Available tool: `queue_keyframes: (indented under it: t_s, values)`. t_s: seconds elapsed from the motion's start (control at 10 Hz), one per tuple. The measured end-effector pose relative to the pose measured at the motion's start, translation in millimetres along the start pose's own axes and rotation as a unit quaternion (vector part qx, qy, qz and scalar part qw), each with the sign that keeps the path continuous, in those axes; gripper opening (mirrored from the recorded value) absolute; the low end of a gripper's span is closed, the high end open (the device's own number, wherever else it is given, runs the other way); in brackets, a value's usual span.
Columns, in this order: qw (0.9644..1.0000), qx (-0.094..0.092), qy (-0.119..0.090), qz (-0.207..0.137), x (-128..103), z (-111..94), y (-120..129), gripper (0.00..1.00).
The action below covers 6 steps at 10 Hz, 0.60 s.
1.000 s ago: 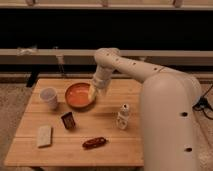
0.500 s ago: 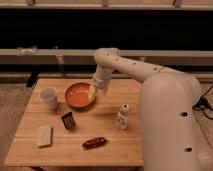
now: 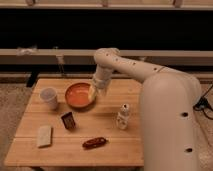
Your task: Knock the eraser over
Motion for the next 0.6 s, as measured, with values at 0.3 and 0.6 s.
queue_keyframes:
  t_s: [0.3, 0.6]
  values:
    - [0.9985, 0.03, -0.022, -0.039, -29, 0, 35, 0.65]
    - [0.9952, 0.06, -0.05, -0.058, -48, 0, 63, 0.65]
